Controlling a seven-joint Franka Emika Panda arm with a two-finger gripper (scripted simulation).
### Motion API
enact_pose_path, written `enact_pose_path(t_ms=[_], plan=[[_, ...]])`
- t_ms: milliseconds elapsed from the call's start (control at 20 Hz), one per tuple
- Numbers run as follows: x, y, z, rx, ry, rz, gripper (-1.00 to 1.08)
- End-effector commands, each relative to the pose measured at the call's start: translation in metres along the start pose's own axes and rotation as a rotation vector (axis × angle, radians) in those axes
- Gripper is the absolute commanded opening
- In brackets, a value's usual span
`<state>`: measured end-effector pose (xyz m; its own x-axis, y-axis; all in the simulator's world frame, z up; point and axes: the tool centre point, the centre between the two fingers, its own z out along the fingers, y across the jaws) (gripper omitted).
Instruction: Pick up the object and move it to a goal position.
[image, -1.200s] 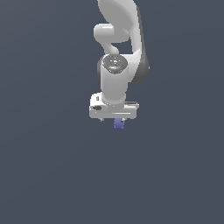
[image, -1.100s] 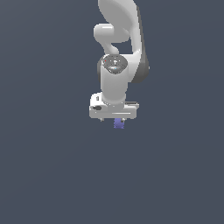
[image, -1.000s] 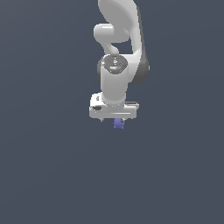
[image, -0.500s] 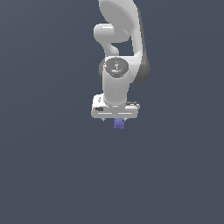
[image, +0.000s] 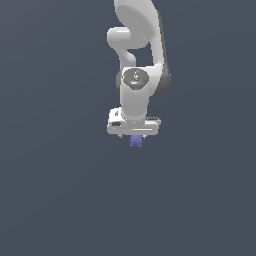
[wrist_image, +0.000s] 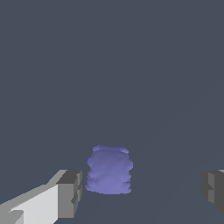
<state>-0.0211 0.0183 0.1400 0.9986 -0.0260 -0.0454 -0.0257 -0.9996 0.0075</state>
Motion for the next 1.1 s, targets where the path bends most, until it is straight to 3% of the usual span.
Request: enact_pose_path(t_ms=[0,550,1050], plan=[[-0.006,-0.004,0.008,0.001,0.007,0.013,1.0],[-0.037,-0.021,0.04,0.008,0.04,0.078,1.0],[-0.041,-0.023,0.047,0.009,0.044,0.086,1.0]])
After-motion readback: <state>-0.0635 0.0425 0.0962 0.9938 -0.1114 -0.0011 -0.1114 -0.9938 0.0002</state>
